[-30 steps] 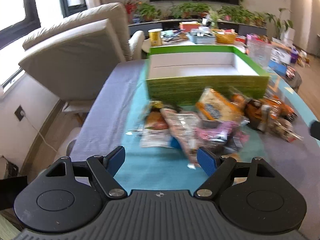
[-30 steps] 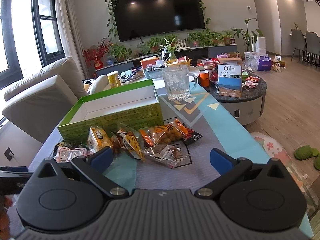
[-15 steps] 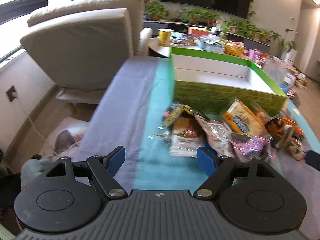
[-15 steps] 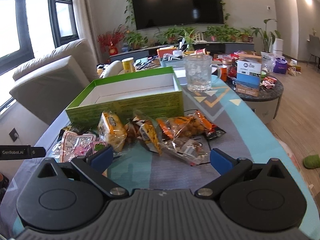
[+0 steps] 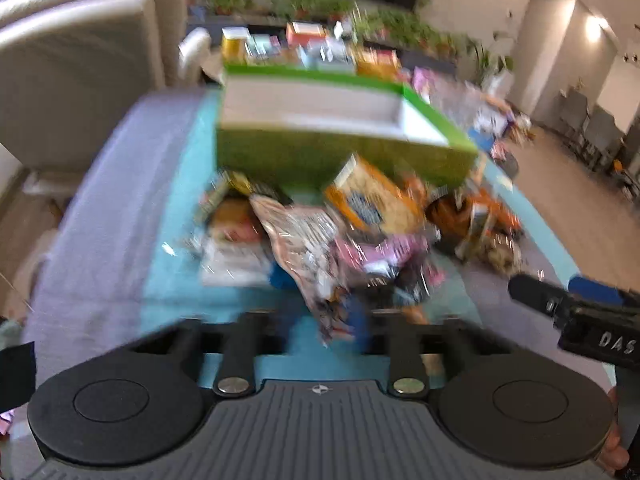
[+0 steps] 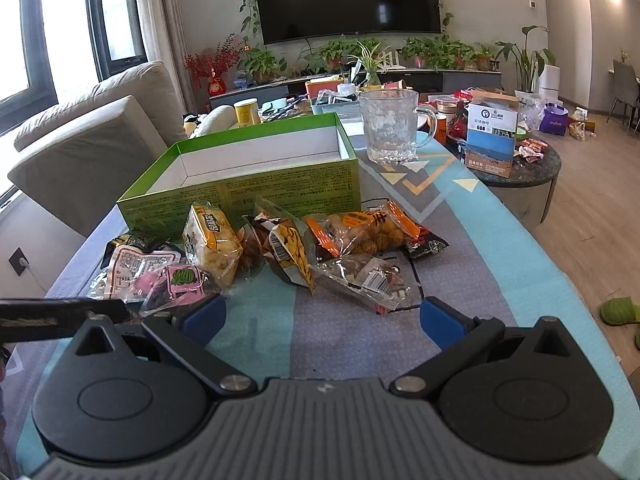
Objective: Organize snacks
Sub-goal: 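Grasp the white printed snack bag with the left gripper while the right grasps a pink wrapper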
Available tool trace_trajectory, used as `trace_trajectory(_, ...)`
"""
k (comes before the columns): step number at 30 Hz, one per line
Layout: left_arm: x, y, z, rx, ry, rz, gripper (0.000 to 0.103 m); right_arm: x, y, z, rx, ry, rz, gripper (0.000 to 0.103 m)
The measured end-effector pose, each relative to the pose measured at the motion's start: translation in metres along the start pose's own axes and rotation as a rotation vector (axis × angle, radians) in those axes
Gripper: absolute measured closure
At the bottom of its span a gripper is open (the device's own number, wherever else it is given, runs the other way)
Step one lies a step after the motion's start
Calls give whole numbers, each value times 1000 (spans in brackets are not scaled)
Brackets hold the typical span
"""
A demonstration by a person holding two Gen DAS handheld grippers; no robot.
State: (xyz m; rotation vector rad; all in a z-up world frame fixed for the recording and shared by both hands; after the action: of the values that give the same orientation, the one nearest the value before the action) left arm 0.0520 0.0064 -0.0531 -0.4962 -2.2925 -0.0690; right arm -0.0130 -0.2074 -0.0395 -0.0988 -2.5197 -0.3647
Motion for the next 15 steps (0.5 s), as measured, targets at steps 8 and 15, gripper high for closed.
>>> trace_trajectory(8, 33, 3, 4, -13, -104, -35, 99, 3, 7, 0, 23, -12, -31, 51)
trace_trajectory(15, 62, 20, 10, -12, -144, -78, 100, -2, 45, 1, 137, -16, -182, 51)
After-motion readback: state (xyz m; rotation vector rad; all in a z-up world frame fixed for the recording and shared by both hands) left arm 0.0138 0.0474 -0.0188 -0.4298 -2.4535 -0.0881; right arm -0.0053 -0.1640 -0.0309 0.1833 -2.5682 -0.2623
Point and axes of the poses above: each gripper's, at about its wrist camera, not at the fingertips, and x roughly against the way its jaws point, y to its left, z to its underside, the point moved 1 cm from there along -x, roughly the way its jaws point, and after that the axes turned 8 degrees about -x, right-handed, at the moved point
